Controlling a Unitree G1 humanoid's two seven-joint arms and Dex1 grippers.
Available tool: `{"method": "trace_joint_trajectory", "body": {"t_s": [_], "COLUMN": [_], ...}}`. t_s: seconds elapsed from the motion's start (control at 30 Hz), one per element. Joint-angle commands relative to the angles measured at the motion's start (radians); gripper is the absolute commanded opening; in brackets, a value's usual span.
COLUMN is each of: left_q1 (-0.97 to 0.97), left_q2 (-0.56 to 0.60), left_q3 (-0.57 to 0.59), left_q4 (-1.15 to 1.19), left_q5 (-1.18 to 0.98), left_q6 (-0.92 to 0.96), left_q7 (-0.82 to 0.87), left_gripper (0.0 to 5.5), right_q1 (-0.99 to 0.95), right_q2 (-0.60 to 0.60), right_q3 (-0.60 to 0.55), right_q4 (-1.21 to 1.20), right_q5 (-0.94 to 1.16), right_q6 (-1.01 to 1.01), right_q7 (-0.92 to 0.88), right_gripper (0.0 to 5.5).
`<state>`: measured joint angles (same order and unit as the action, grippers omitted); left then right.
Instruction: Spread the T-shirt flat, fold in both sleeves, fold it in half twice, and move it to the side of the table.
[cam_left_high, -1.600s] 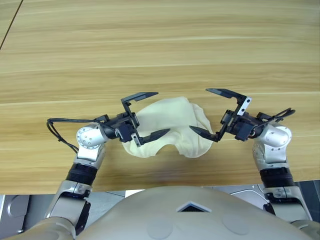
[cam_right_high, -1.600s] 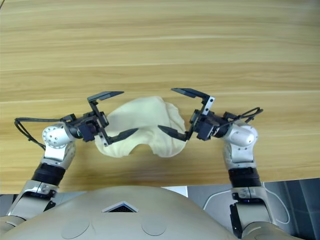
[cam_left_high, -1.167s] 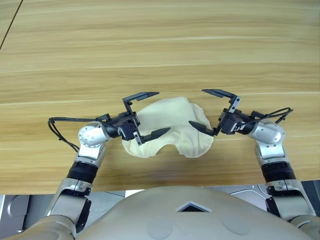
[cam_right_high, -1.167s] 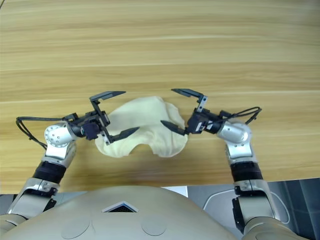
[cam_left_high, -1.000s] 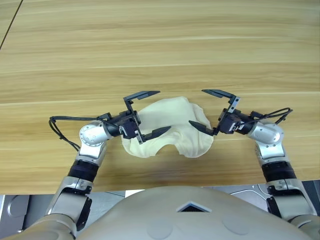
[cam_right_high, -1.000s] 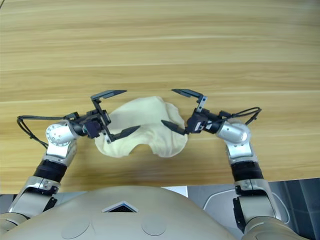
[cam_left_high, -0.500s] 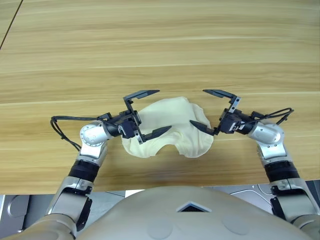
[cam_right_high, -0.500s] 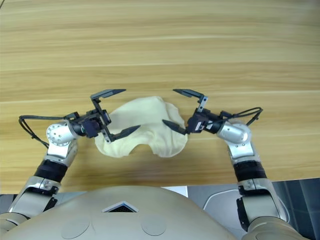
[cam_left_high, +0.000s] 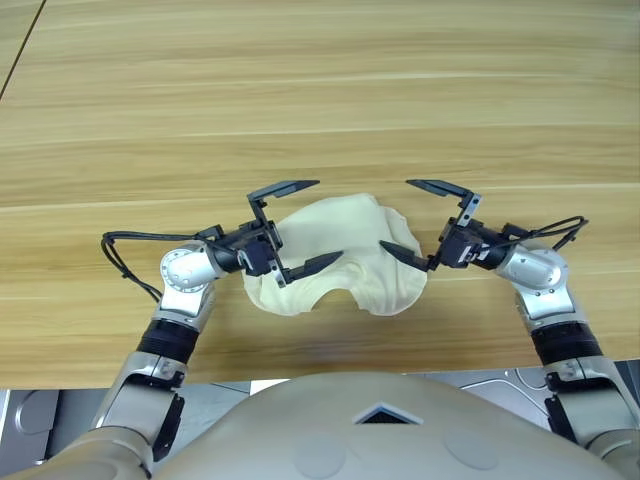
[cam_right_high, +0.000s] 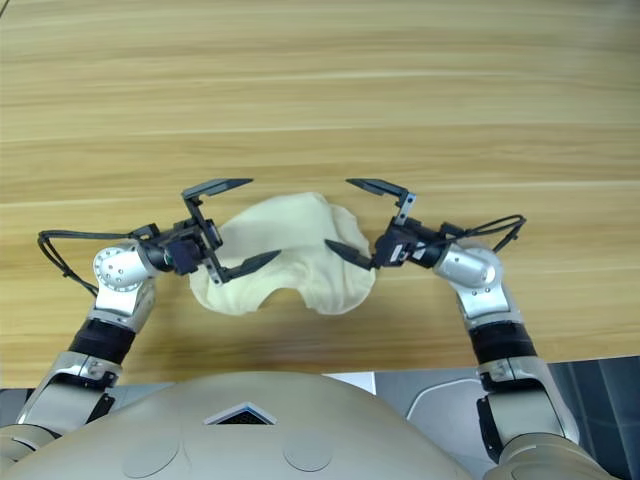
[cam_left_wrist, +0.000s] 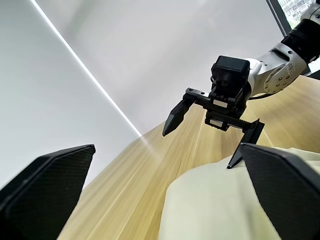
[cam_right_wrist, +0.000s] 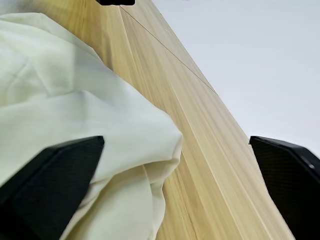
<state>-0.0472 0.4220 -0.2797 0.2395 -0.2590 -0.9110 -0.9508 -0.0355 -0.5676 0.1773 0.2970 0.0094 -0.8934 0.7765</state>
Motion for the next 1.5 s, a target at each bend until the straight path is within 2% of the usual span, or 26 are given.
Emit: {"method": "trace_joint_trajectory", "body": {"t_s": [0.03,0.43,0.57,0.83,1.0,1.3,1.5], "left_q1": [-0.017,-0.016,-0.024,-0.054,-0.047,0.002,-0.031], "left_q2": [0.005,0.002,0.009,0.120,0.180,0.242,0.296], "left_q3": [-0.001,0.002,0.012,0.072,0.082,-0.008,-0.073], "left_q4": [0.008,0.025,0.060,0.129,0.164,0.236,0.290], "left_q5": [0.018,0.031,0.100,0.284,0.364,0.550,0.726], "left_q6": [-0.003,-0.014,-0.018,-0.042,-0.040,-0.018,0.025], "left_q7": [0.002,0.013,0.040,0.125,0.167,0.199,0.276], "left_gripper": [5.38,5.38,5.38,5.38,5.38,5.38,5.38], "right_q1": [-0.006,-0.022,-0.028,-0.062,-0.042,-0.009,-0.039], "right_q2": [-0.014,-0.011,-0.021,-0.068,-0.112,-0.163,-0.164], "right_q3": [0.009,0.026,0.023,0.023,0.004,-0.009,-0.028], "right_q4": [0.001,0.023,0.034,0.070,-0.001,-0.116,-0.085], "right_q5": [-0.010,-0.015,-0.065,-0.259,-0.146,0.048,-0.047], "right_q6": [-0.006,-0.013,-0.001,0.034,0.020,0.029,0.062], "right_q7": [-0.005,-0.010,-0.032,-0.110,-0.091,-0.038,-0.074], "right_gripper": [5.40,5.40,5.40,5.40,5.40,5.40,5.40]}}
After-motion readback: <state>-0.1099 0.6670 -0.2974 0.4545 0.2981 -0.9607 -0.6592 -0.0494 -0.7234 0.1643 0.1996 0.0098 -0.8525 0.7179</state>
